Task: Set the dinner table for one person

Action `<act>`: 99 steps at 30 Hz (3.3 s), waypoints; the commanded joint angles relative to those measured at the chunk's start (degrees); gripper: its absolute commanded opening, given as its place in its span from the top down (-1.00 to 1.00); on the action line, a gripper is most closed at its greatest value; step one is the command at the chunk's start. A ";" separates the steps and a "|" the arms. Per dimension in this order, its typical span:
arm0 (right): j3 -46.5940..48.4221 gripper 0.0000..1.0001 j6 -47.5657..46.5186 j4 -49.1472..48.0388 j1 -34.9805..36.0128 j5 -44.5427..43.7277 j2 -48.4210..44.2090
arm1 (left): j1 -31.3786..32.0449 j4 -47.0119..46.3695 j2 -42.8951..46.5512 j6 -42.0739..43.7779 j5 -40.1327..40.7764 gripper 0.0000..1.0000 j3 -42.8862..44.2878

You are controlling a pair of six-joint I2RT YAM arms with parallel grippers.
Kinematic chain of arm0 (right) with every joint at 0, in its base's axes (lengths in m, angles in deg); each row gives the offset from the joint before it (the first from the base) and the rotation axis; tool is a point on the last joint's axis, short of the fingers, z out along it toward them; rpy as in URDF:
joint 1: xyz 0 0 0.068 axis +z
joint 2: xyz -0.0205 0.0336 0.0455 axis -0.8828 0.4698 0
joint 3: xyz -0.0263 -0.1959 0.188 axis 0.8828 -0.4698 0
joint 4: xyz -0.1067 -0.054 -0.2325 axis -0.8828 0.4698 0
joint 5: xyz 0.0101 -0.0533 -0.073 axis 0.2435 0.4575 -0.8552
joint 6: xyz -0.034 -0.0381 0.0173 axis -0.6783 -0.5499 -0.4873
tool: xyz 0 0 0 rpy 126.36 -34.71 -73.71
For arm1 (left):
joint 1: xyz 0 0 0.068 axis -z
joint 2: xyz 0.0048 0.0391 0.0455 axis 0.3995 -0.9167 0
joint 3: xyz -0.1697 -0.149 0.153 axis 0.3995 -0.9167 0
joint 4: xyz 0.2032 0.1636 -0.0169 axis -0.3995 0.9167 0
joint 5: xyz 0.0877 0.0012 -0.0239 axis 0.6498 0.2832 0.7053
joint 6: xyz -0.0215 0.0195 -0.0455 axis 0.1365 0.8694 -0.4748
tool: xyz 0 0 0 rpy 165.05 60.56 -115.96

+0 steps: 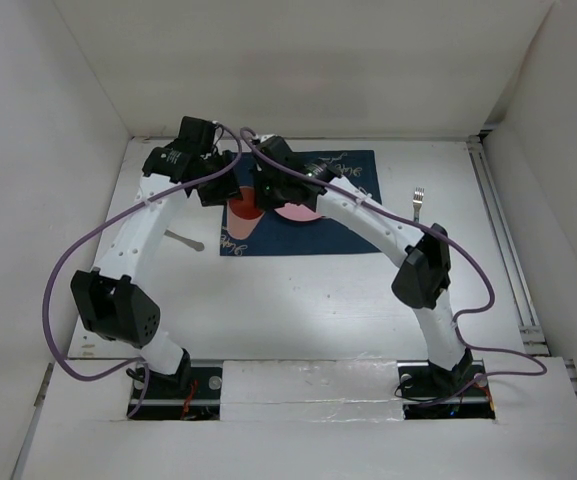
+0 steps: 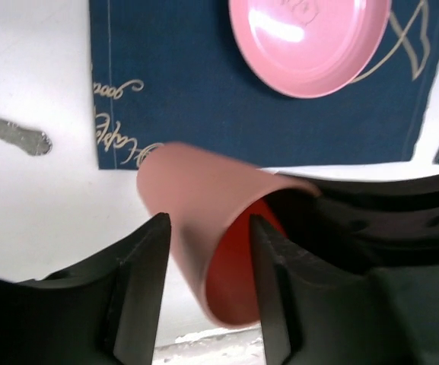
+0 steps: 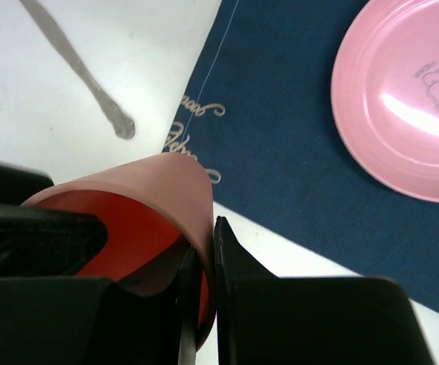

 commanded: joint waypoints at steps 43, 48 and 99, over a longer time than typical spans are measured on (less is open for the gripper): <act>25.74 1.00 -5.35 -2.28 -37.42 -2.70 17.99 | -4.96 1.11 3.58 -7.23 9.03 -1.00 -0.33; 25.74 1.00 -5.35 -3.95 -37.42 -1.91 19.92 | -4.96 1.11 3.05 -6.71 8.50 -1.00 -1.38; -20.13 -0.98 -5.43 0.18 -41.98 -2.01 -25.86 | -4.96 -0.10 8.58 -14.90 33.30 -1.00 -7.60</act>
